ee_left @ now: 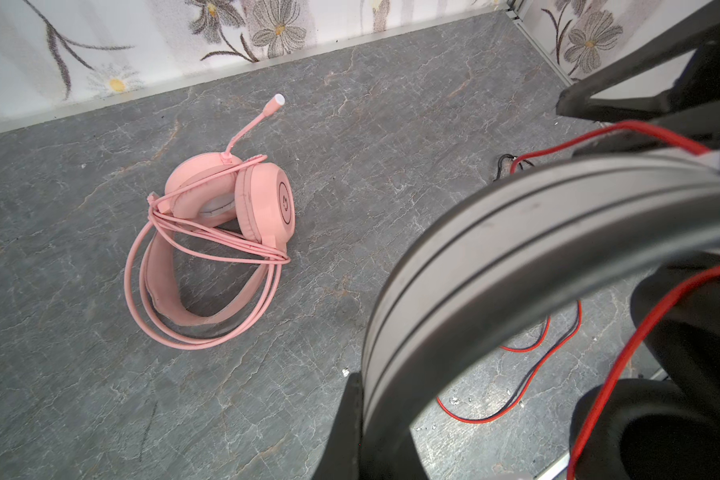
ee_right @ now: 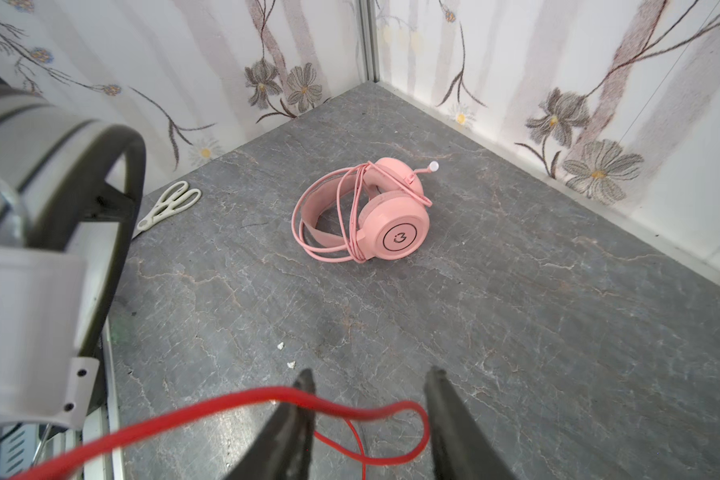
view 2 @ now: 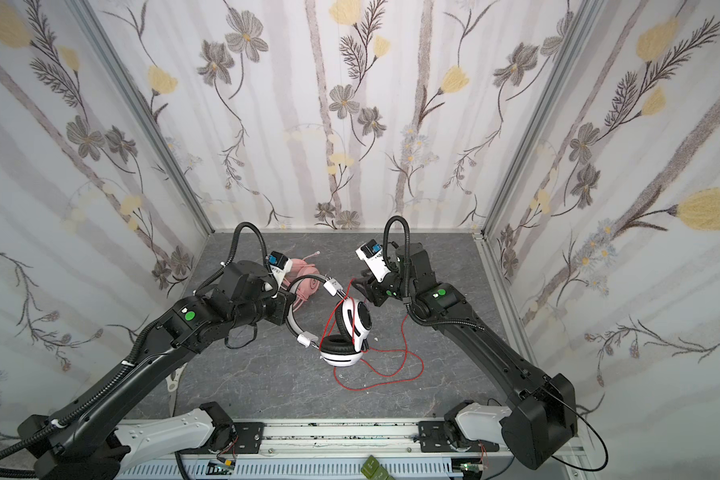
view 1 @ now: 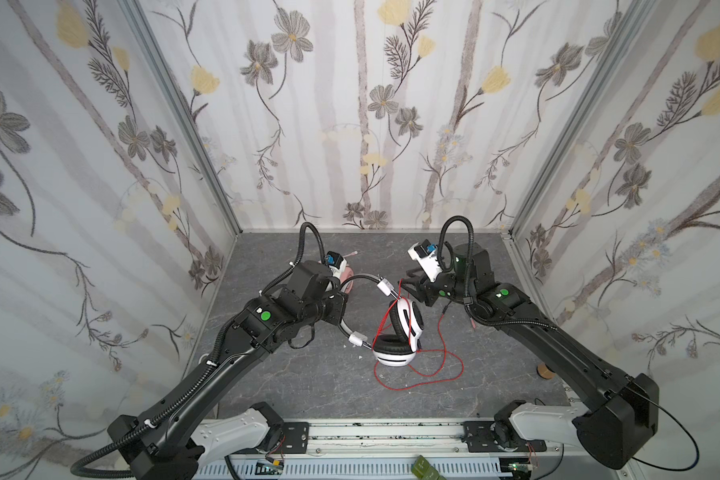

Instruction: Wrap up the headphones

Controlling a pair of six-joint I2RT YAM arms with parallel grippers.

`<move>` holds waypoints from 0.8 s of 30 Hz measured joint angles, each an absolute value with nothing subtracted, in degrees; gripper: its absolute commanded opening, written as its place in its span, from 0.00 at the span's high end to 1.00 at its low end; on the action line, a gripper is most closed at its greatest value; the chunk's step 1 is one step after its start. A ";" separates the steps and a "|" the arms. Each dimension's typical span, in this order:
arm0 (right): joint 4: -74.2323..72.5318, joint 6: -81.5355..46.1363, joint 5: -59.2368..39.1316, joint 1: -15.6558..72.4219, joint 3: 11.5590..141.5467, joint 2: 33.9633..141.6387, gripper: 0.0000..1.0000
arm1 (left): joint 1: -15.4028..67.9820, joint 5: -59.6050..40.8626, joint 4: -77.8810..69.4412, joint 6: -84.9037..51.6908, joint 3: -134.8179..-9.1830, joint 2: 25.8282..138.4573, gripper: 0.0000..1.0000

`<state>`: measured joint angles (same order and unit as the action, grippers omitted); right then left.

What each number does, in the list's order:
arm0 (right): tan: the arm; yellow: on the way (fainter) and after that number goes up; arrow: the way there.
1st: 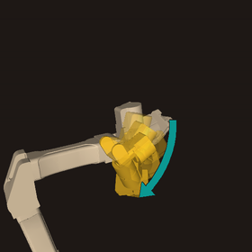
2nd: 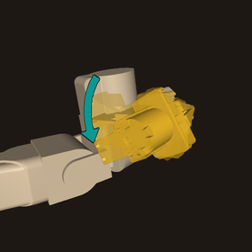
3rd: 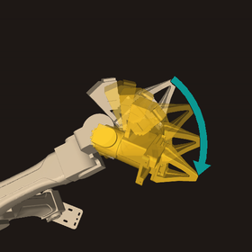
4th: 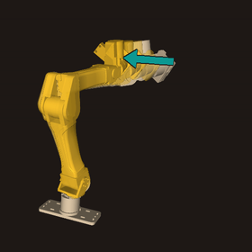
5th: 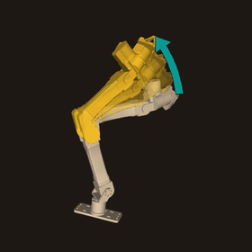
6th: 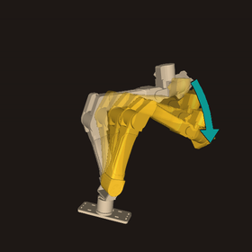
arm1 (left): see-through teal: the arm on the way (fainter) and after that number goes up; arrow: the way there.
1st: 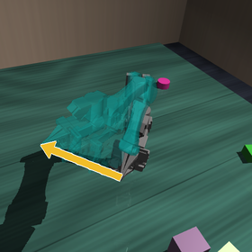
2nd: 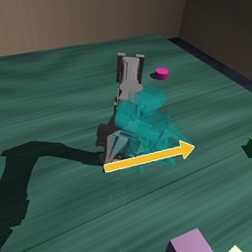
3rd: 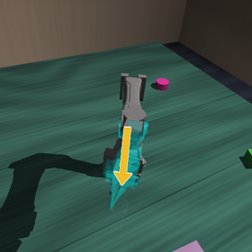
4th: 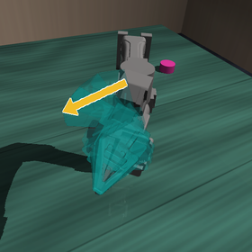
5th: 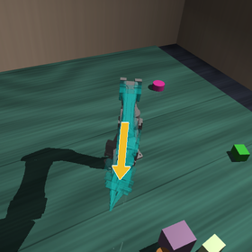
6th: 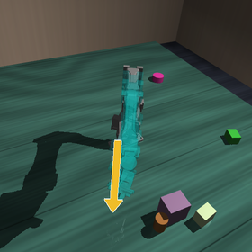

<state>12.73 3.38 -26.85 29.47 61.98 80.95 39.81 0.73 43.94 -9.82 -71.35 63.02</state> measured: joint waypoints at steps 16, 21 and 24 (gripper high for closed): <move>-3.27 -13.43 -34.35 27.00 30.30 71.02 0.28 | 26.15 -2.04 50.30 -23.68 -85.91 67.79 1.00; -1.58 -11.77 -28.75 30.52 31.55 75.59 0.29 | 23.51 -4.73 51.31 -26.55 -86.00 67.44 1.00; 0.78 -11.16 -24.86 31.55 33.67 80.75 0.29 | 22.79 -5.82 51.35 -27.51 -85.65 66.87 1.00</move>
